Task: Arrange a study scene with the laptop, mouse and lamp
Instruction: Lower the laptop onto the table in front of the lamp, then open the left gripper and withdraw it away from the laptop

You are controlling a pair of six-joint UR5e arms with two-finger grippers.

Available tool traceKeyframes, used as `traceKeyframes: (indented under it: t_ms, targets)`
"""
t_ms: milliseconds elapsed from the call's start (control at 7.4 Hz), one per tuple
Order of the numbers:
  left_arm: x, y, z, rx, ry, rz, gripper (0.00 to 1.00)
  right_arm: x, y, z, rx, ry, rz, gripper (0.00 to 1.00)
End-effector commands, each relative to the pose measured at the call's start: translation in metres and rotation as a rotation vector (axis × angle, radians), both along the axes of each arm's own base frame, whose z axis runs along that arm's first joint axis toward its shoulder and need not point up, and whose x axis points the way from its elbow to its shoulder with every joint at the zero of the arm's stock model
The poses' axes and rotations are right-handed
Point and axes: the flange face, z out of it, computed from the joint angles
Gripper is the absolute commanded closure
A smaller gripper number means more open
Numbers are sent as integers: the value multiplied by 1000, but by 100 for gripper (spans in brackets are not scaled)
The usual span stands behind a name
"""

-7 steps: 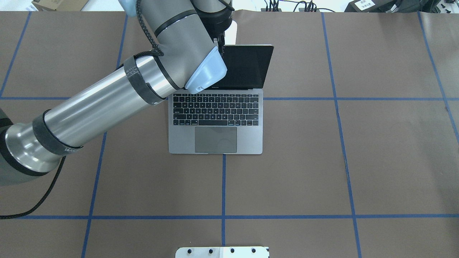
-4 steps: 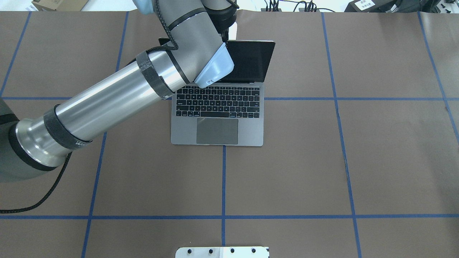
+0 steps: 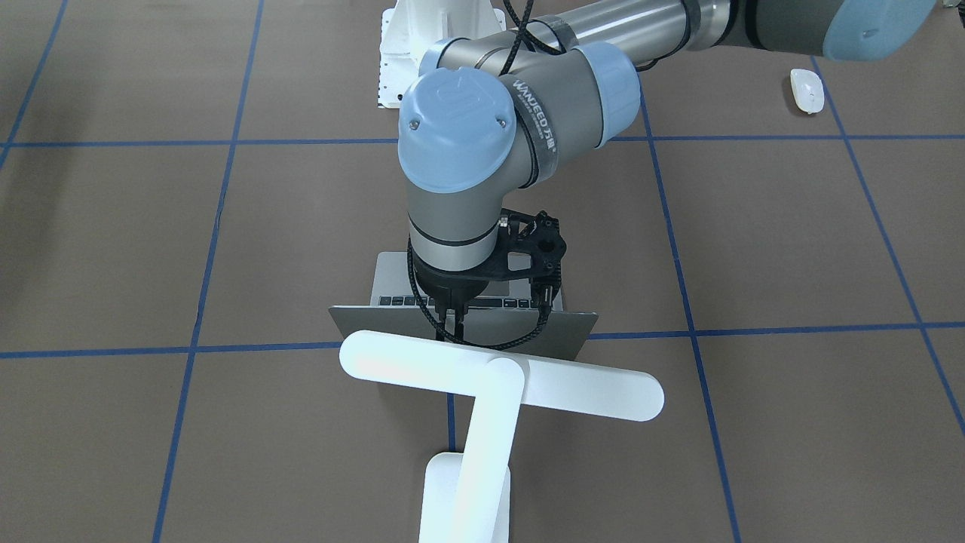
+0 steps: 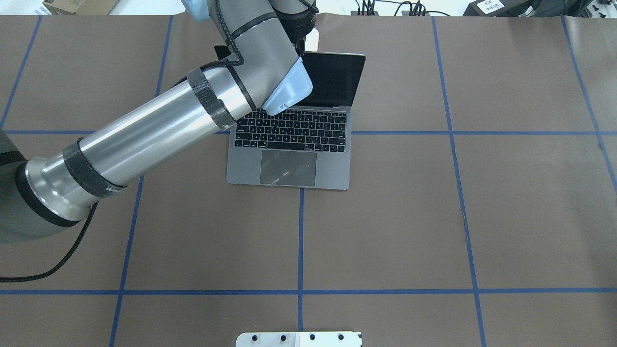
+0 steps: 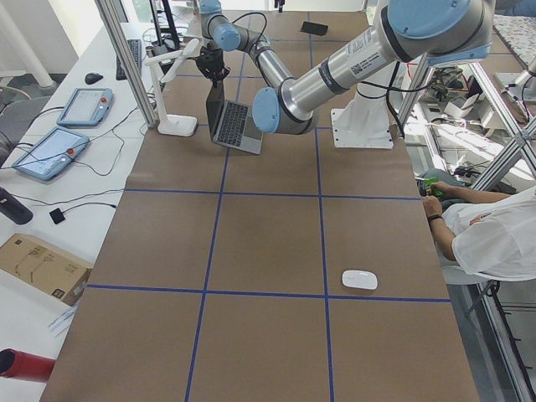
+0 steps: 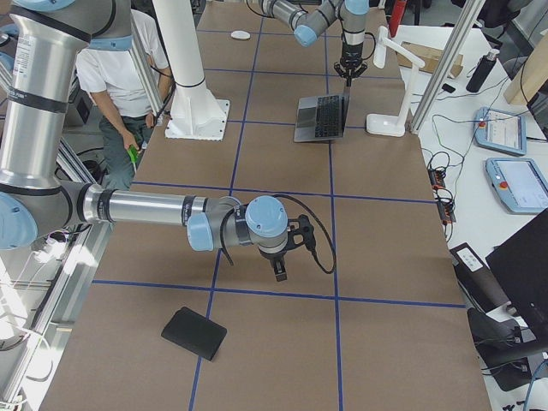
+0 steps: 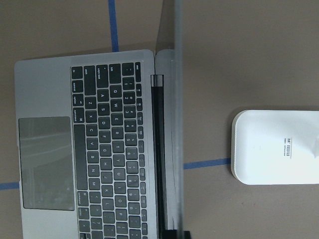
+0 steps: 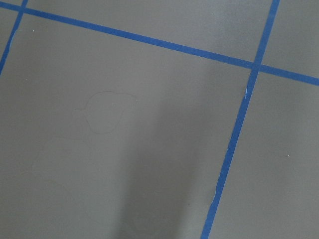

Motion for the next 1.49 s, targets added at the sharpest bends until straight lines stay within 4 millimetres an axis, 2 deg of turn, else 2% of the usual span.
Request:
traceKeyframes:
  t_ms: [0, 135, 270, 406, 541, 676, 811, 947, 1082, 1217, 1352]
  targets:
    - [1, -5, 7, -6, -10, -11, 100, 0, 0, 0, 0, -1, 0, 0]
    - [2, -4, 9, -14, -9, -16, 100, 0, 0, 0, 0, 1, 0, 0]
    - [1, -4, 11, -12, -9, -15, 67, 0, 0, 1, -1, 1, 0, 0]
    - [2, -4, 19, -16, -14, -14, 41, 0, 0, 1, -2, 1, 0, 0]
    - [0, -4, 20, -16, -13, -17, 39, 0, 0, 2, -3, 1, 0, 0]
    - [-1, -3, 18, -14, -9, -18, 31, 0, 0, 2, -5, 1, 0, 0]
    - [-13, 1, 12, -3, 6, -24, 31, 0, -5, 0, 1, 1, 0, 0]
    - [-36, 20, 21, 28, 40, -23, 31, 0, -8, 1, 3, 0, 0, 0]
    - [-75, 43, 39, 75, 78, -30, 31, -1, -18, -3, 10, 0, 3, 0]
    - [-106, 67, 65, 92, 86, -7, 31, -1, -18, -2, -13, -3, 20, 0]
    - [-134, 89, 78, 154, 54, 76, 33, -1, -18, -1, -20, -1, 23, 0]
